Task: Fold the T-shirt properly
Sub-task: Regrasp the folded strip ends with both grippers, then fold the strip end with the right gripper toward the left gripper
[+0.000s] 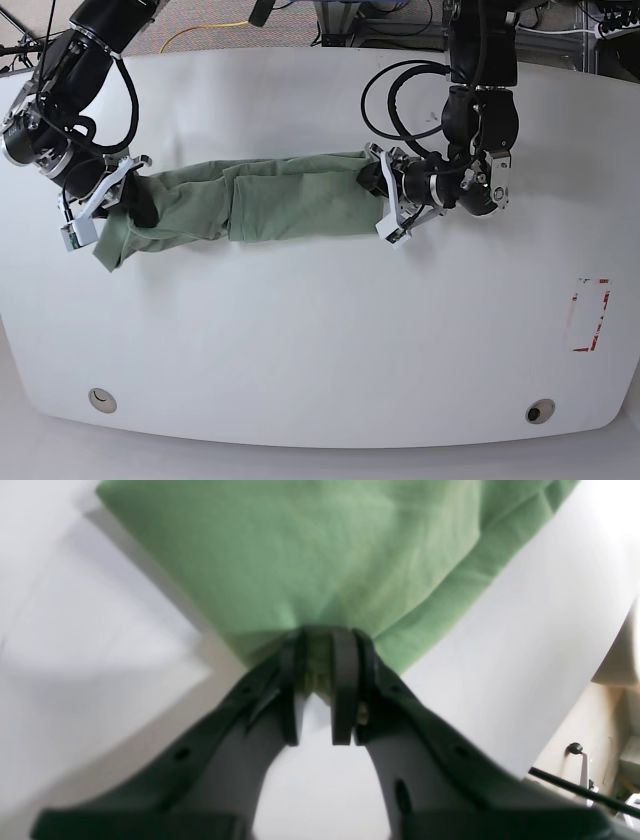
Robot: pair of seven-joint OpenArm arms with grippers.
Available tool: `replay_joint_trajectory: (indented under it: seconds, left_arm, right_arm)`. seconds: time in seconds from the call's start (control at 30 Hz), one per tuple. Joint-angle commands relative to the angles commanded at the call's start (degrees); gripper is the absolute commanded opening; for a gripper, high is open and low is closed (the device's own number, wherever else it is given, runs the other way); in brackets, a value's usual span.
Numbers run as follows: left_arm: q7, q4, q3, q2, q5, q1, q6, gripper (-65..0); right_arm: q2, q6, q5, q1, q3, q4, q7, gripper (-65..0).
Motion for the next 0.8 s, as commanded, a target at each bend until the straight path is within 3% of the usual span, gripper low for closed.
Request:
replay_joint_trajectory:
  seconds: [0.17,0.47,0.63,0.8]
  left_arm:
    - [0.0,-0.97,0.0,0.0,0.0,-1.05,0.0,-57.5]
    - [-0.18,-0.97,0.0,0.09,0.0,-0.97,0.0,-57.5]
    - [-0.18,-0.88,0.0,0.09,0.0,-0.79,0.0,-57.5]
    - [-0.18,-0.79,0.0,0.0,0.0,-0.7,0.0,-57.5]
  right_arm:
    - [-0.44,0.0,5.27,0.53,-5.45,-0.09,0.0,-65.0]
    - [-8.0,0.0,7.21,2.55,-13.1,-0.35,0.0,-65.0]
    - [-11.96,0.0,0.18,3.96,-17.23,-0.44,0.0,-65.0]
    - [-12.48,0.0,-7.65,4.84,-25.49,-0.53,2.51,-64.2]
